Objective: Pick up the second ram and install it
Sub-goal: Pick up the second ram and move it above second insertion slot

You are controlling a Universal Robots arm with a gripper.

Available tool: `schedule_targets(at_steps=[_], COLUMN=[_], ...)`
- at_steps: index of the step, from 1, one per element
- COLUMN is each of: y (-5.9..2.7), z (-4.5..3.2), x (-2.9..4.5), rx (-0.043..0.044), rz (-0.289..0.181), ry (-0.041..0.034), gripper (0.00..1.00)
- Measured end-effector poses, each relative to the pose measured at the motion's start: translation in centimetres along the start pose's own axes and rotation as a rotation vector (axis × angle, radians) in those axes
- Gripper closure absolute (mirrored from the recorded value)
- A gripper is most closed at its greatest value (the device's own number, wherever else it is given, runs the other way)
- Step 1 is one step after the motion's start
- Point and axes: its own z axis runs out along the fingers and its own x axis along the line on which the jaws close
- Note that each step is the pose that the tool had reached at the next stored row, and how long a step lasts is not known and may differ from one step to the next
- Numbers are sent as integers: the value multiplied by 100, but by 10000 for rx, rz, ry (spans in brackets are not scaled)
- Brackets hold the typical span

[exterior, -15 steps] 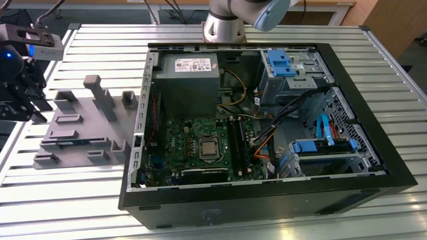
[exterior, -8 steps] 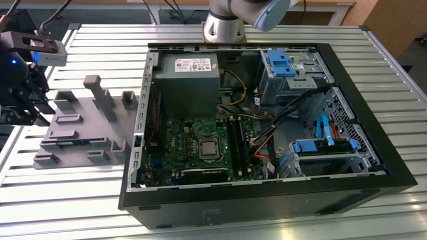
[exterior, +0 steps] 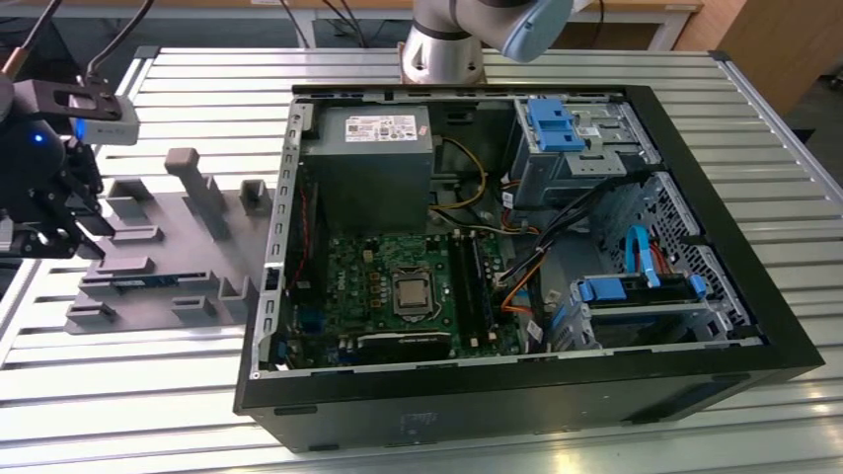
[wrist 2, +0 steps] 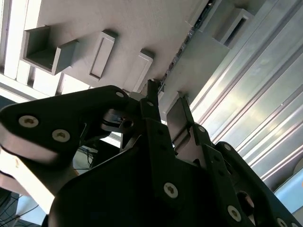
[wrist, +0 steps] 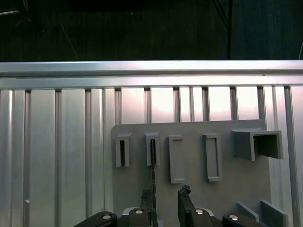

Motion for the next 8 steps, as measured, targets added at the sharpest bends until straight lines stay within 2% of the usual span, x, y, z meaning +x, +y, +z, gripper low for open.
schedule_targets(at_steps=[5, 8], y=[-2, -4], z=[51, 68], x=[24, 27], rx=[1, 0], rz=[1, 0], ry=[1, 25], gripper=[64, 64])
